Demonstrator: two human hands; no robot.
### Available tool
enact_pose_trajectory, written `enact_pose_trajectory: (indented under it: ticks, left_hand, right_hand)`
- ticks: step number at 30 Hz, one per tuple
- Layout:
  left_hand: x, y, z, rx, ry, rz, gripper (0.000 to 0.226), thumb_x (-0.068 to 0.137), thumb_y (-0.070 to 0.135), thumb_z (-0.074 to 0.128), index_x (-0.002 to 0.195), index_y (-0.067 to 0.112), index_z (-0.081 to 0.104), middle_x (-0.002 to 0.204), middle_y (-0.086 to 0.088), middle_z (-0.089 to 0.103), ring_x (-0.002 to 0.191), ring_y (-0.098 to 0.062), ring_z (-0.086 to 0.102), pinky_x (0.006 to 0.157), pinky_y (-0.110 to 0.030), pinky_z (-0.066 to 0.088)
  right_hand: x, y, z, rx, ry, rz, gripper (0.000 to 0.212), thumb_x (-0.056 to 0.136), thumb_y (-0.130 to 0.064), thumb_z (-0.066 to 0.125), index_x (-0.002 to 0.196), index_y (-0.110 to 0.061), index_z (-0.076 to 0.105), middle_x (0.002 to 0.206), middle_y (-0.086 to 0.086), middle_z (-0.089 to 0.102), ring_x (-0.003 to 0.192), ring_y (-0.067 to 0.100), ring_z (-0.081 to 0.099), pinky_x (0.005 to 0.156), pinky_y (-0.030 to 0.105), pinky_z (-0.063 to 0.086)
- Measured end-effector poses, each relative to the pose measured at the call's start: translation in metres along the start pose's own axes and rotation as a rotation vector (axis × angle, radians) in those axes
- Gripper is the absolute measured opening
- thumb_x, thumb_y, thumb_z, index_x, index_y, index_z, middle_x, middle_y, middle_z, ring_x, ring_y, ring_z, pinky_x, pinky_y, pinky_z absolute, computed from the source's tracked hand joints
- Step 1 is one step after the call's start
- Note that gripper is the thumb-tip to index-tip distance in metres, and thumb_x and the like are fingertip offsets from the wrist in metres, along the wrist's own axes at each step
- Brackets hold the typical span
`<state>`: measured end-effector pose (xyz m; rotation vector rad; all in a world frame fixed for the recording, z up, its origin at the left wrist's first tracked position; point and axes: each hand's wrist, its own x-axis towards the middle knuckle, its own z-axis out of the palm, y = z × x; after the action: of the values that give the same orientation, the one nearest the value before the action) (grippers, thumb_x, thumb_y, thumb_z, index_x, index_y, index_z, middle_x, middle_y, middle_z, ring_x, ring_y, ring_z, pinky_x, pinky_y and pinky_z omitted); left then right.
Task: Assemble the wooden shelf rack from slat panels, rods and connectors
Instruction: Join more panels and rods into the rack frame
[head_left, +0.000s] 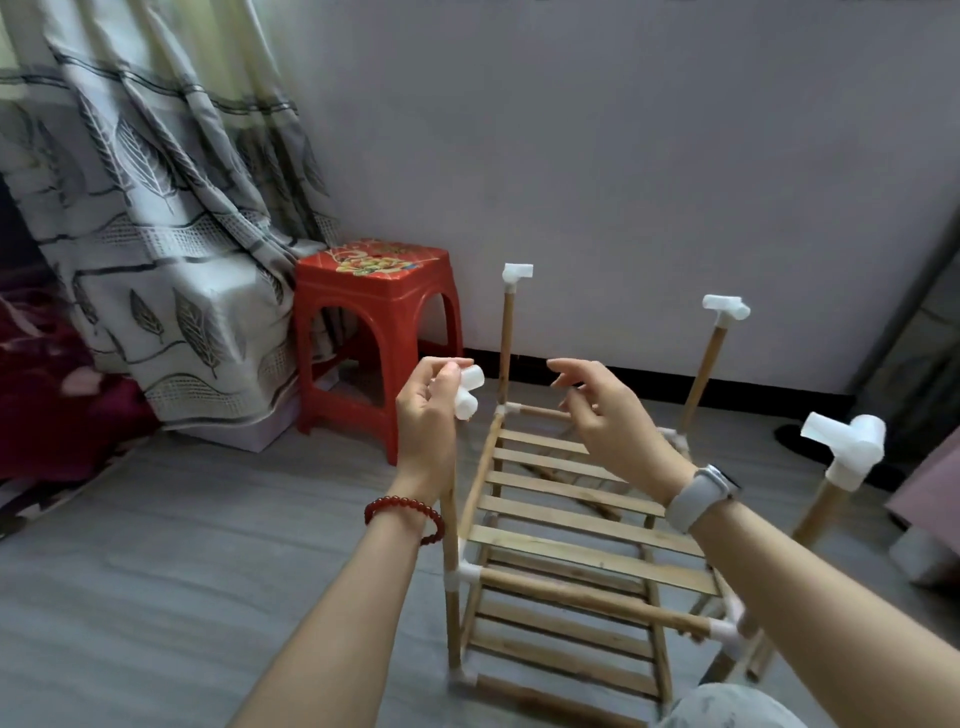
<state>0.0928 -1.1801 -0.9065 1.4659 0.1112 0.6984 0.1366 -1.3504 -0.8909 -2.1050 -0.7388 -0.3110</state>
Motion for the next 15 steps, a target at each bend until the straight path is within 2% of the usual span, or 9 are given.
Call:
enact_pose_trajectory:
  ticks: [3,6,8,10,12,13,15]
  left_hand:
    - [0.003,-0.010,0.010,0.044,0.078,0.016,0.027,0.098,0.019,0.040,0.080,0.026,0.058,0.081,-0.005,0.057,0.073,-0.019,0.049,0.059,-0.027,0.039]
    - [0.002,-0.013,0.012,0.072,0.111,0.047,0.023,0.091,0.023,0.040,0.075,0.030,0.055,0.079,-0.001,0.056,0.073,-0.020,0.049,0.057,-0.027,0.039]
    - [0.005,-0.014,0.010,0.064,0.103,0.041,0.020,0.084,0.027,0.039,0.073,0.029,0.055,0.078,0.001,0.057,0.070,-0.018,0.050,0.052,-0.024,0.040]
    - [0.005,-0.016,0.011,0.105,0.141,0.042,0.020,0.084,0.029,0.037,0.076,0.028,0.055,0.077,0.004,0.056,0.071,-0.017,0.051,0.055,-0.025,0.040]
    - [0.000,-0.016,0.022,0.159,0.221,0.045,0.020,0.091,0.027,0.036,0.085,0.024,0.055,0.080,0.008,0.056,0.076,-0.017,0.052,0.059,-0.025,0.039]
    - [-0.004,-0.016,0.027,0.185,0.273,0.045,0.021,0.094,0.025,0.036,0.090,0.024,0.056,0.082,0.011,0.057,0.078,-0.015,0.053,0.061,-0.023,0.039]
    - [-0.009,-0.014,0.031,0.208,0.289,0.052,0.023,0.097,0.023,0.037,0.096,0.025,0.060,0.089,0.009,0.061,0.080,-0.015,0.055,0.063,-0.023,0.042]
  right_hand:
    - [-0.009,0.001,-0.025,-0.147,0.137,-0.051,0.030,0.094,-0.001,0.046,0.119,-0.006,0.060,0.105,0.007,0.060,0.083,0.016,0.057,0.076,0.024,0.046]
    - [-0.024,0.010,-0.058,-0.518,0.278,-0.091,0.023,0.091,-0.006,0.051,0.110,-0.008,0.065,0.101,0.008,0.066,0.091,0.025,0.059,0.085,0.038,0.042]
    - [-0.034,0.022,-0.083,-0.770,0.380,-0.027,0.020,0.090,-0.012,0.052,0.102,-0.009,0.068,0.097,0.010,0.067,0.096,0.032,0.058,0.092,0.046,0.035]
    - [-0.047,0.036,-0.103,-0.919,0.443,0.105,0.019,0.089,-0.017,0.053,0.098,-0.009,0.068,0.098,0.013,0.066,0.102,0.035,0.055,0.099,0.051,0.027]
    - [-0.058,0.048,-0.117,-0.921,0.431,0.317,0.022,0.090,-0.021,0.052,0.101,-0.009,0.067,0.105,0.015,0.064,0.107,0.036,0.051,0.099,0.049,0.028]
    - [-0.062,0.052,-0.120,-0.865,0.405,0.393,0.025,0.091,-0.024,0.051,0.099,-0.007,0.068,0.105,0.016,0.063,0.106,0.038,0.050,0.094,0.046,0.033]
    - [-0.068,0.057,-0.125,-0.705,0.377,0.410,0.027,0.093,-0.026,0.050,0.081,-0.007,0.065,0.088,0.014,0.061,0.100,0.039,0.050,0.076,0.039,0.039]
